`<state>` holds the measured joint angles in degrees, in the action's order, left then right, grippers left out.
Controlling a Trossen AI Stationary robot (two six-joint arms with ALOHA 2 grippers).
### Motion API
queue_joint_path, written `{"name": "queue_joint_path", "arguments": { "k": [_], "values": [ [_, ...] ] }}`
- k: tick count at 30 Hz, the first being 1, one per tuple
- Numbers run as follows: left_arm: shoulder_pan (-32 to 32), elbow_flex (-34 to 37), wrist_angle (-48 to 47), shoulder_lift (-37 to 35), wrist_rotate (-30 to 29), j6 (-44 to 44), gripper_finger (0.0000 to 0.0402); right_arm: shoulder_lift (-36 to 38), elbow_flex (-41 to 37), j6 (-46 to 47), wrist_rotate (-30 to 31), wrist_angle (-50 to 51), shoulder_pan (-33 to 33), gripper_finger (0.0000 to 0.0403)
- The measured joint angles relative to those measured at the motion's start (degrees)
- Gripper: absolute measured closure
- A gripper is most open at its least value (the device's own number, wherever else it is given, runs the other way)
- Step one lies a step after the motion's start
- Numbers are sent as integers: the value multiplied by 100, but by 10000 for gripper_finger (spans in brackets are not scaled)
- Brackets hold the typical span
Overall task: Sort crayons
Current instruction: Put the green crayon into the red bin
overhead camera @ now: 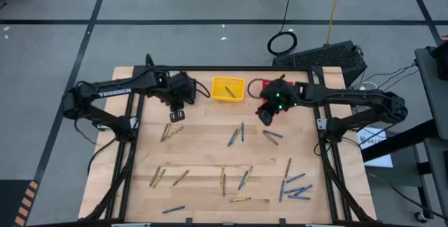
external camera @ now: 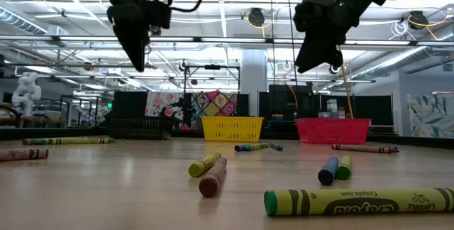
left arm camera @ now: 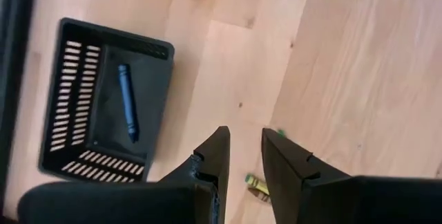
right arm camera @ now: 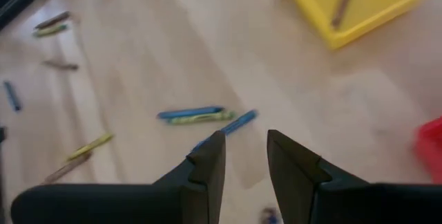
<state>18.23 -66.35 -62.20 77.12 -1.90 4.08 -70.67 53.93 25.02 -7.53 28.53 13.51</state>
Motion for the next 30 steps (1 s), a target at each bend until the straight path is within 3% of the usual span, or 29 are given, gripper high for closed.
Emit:
{"name": "queue_joint_path", "arguments": {
  "k": [8,13,19,30],
  "values": [
    [-585,0,-124,-100,-37,-332,322,-67,0,511,511,-88,-779,307],
    [-1140,44,-117,-102,-67,-964,322,-501,0,538,593,-97,-1101,307],
    [-1940,290,111,-100,-203,-1426,322,-1192,-2,-339,597,-673,-1252,307],
    [-2592,352,152,-100,-294,-2031,322,-1924,-2,-1680,598,-1425,-1206,307]
  ]
}}
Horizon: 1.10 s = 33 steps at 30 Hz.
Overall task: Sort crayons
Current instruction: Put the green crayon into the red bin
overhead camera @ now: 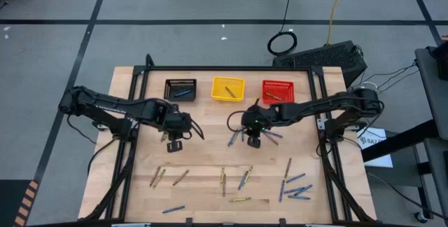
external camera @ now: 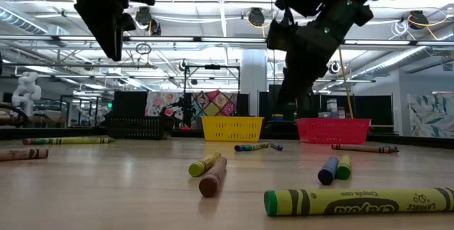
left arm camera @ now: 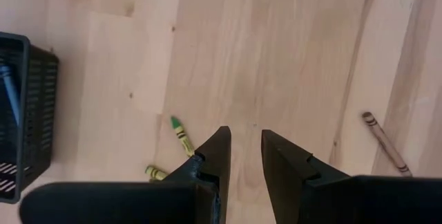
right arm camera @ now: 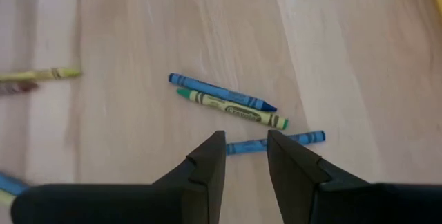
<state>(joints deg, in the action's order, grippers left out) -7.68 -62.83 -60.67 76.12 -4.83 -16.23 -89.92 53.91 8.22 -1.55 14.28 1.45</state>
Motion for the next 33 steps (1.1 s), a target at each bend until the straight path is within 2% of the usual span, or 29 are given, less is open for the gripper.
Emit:
{"name": "queue_joint_path", "arguments": {
  "k": [7,13,33],
  "values": [
    [-22,2,29,0,-23,44,322,-286,0,-843,0,-215,29,307],
    [-22,2,26,2,-147,43,322,-618,2,-1077,-14,-696,46,307],
    [-22,2,23,2,-191,57,322,-1000,0,-1662,-14,-1027,32,307]
  ]
}}
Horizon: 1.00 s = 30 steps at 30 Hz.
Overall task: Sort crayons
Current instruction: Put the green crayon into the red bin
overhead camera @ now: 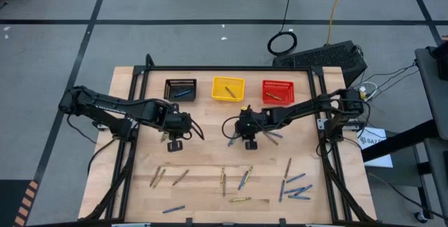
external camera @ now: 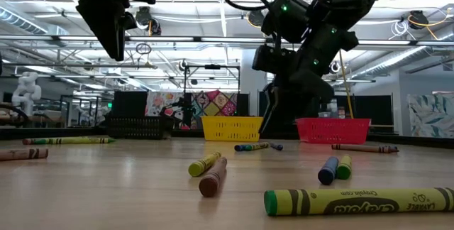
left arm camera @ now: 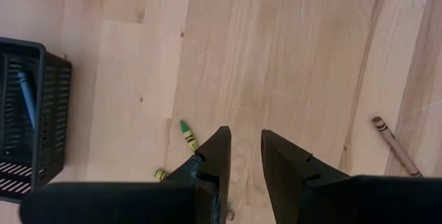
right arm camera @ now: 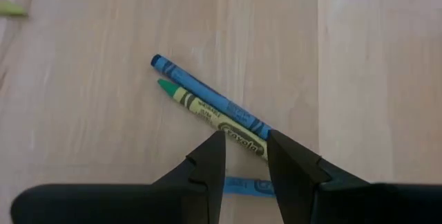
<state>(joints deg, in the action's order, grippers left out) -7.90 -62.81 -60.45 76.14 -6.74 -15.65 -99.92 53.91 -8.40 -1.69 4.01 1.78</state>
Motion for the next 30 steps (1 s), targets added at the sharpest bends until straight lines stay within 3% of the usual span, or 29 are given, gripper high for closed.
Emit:
{"name": "queue_joint_path", "arguments": {
  "k": [20,30],
  "values": [
    [0,0,2,2,-39,-16,322,-31,4,-1825,-7,10,1,307],
    [1,2,-1,2,-127,-10,322,-230,4,-1992,-10,-32,1,307]
  ]
}}
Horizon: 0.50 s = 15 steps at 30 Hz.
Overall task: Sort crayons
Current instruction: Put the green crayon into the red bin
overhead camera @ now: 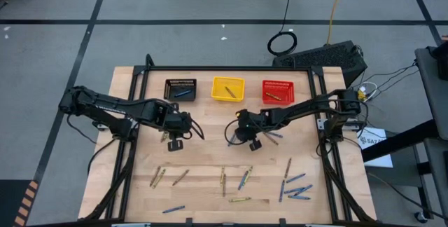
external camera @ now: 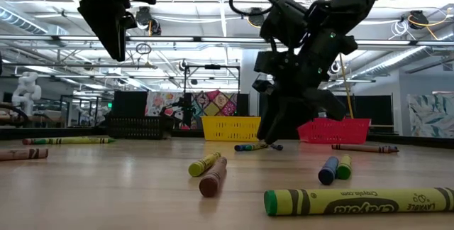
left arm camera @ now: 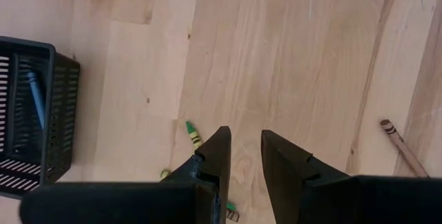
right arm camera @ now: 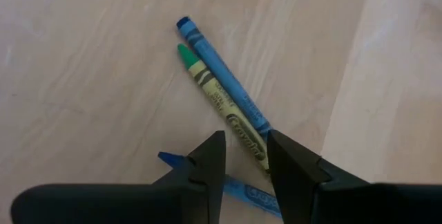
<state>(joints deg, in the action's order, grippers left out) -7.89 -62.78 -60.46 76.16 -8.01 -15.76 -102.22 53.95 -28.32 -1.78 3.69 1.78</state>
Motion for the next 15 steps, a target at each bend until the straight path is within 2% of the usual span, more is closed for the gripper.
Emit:
{"name": "queue_joint_path", "arguments": {
  "k": [15],
  "values": [
    [1,0,-3,0,-2,7,322,-87,0,256,-2,-75,0,307]
  ]
}}
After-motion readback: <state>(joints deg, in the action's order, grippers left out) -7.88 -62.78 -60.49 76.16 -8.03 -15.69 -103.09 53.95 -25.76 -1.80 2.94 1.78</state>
